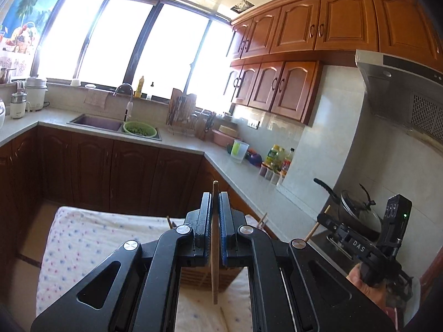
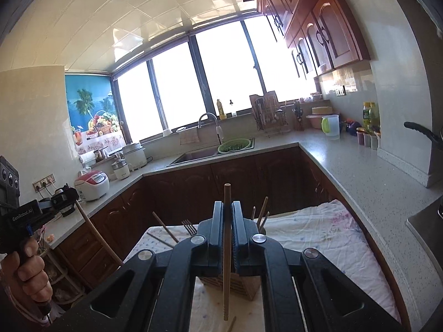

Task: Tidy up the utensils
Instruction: 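Carry both chopsticks upright to the wooden holder and release them inside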

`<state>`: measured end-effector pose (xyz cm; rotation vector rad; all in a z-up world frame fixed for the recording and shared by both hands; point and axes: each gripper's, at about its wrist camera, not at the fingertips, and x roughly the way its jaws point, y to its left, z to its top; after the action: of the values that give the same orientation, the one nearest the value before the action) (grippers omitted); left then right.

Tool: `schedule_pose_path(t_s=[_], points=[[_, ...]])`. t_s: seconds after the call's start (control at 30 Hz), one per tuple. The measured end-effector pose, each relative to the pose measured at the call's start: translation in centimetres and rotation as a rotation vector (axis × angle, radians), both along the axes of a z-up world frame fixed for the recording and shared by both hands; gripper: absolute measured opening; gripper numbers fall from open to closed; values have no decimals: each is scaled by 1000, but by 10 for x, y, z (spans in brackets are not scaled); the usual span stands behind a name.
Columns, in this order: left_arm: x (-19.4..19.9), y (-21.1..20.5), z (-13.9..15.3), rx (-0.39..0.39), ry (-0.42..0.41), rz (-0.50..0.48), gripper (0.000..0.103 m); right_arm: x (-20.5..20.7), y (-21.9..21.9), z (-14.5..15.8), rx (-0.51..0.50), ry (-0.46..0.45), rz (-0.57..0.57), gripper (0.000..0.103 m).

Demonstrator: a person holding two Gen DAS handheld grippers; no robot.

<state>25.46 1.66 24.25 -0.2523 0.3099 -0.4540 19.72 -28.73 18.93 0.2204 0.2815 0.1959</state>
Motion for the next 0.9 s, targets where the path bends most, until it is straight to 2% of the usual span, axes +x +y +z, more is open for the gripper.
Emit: schedule_pose_path(t_s=[0.17, 0.33, 0.47, 0.63, 0.9], points=[[48, -4, 12, -26, -13, 62, 4, 30, 5, 21, 1, -53, -37, 5], [87, -9, -4, -64, 1, 121, 4, 56, 9, 22, 6, -96, -76, 5], [106, -11, -37, -75, 50, 147, 4, 69, 14, 3, 15, -95, -88, 5], [110, -11, -77, -72, 99, 160, 4, 73, 17, -28, 11, -78, -98, 5], [111, -19, -113, -37, 158, 146, 5, 76, 14, -65, 22, -41, -123, 6]])
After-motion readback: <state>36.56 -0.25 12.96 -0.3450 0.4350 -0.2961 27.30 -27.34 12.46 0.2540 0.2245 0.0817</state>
